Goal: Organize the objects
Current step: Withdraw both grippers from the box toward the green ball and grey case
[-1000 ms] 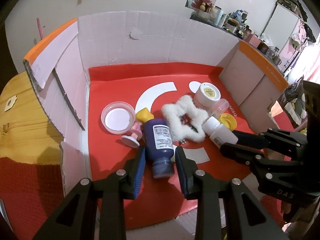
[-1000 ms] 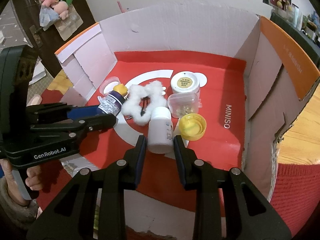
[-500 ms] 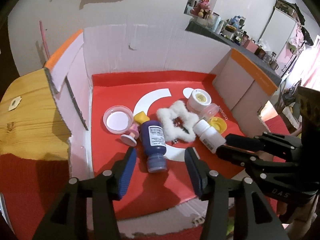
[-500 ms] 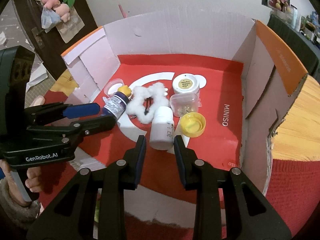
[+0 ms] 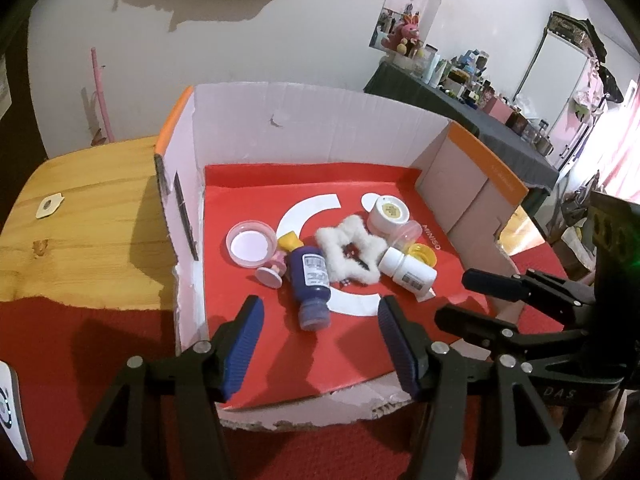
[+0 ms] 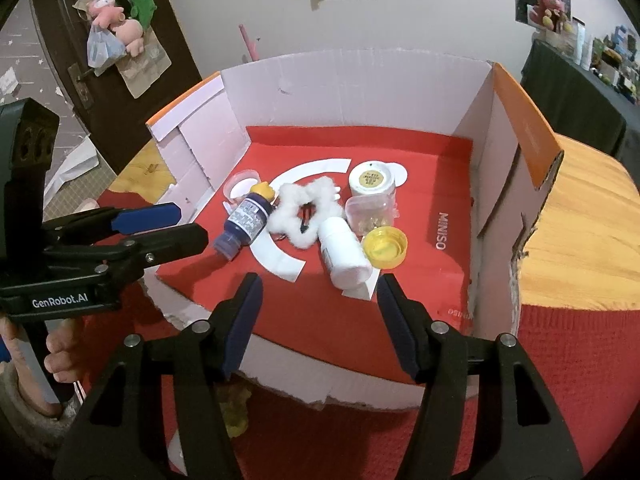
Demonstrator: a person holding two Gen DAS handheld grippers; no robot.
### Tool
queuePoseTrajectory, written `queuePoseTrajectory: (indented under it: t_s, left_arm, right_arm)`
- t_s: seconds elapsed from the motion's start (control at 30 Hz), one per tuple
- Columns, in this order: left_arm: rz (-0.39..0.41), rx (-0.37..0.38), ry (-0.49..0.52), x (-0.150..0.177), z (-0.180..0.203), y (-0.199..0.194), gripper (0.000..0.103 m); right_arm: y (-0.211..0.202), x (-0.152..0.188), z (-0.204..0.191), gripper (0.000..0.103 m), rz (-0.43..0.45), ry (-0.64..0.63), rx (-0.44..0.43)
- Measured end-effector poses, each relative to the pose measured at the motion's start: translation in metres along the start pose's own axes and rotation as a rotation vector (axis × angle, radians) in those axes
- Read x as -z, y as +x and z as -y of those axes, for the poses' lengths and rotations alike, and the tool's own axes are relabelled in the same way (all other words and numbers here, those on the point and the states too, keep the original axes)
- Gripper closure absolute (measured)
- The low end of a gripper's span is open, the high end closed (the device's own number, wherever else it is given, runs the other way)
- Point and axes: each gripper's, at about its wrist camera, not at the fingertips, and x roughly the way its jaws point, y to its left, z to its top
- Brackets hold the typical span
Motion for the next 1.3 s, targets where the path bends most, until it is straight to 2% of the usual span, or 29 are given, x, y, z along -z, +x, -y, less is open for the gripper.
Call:
queuePoseTrajectory:
  t_s: [0.03,0.17,0.3,0.67,0.8,1.03,1.3]
  left_arm:
    - [0.001,-0.006,0.001,0.001,0.0,0.0,0.035]
    - [0.007,-0.014,0.008,0.005,0.002,-0.005,0.034]
    - [0.035,-0.017,0.013,0.005,0.005,-0.015,0.024]
    - [0.041,-0.023,0.008,0.012,0.004,-0.025,0.02]
    - [0.055,-0.04,0.013,0.017,0.006,-0.031,0.012]
    - [0.071,-0.068,0.038,0.023,0.013,-0.038,0.007]
    - [0.053,-0.067,0.014,0.034,0.009,-0.04,0.004]
  right_arm:
    - [-0.001,0.001,-0.001,0.045,-0.002,-0.002,0.001]
    - [-0.011,-0.001,-0.004,0.044,0.019,-0.005,0.005]
    - [-0.025,-0.003,-0.008,0.031,0.053,-0.012,0.013]
    - [-0.037,0.007,-0.016,0.03,0.056,-0.018,0.025]
    - [-0.045,0.011,-0.019,0.023,0.066,-0.031,0.038]
    - [-0.052,0.019,-0.023,0.023,0.078,-0.035,0.049]
    - [-0.055,0.038,-0.024,0.023,0.071,-0.027,0.055]
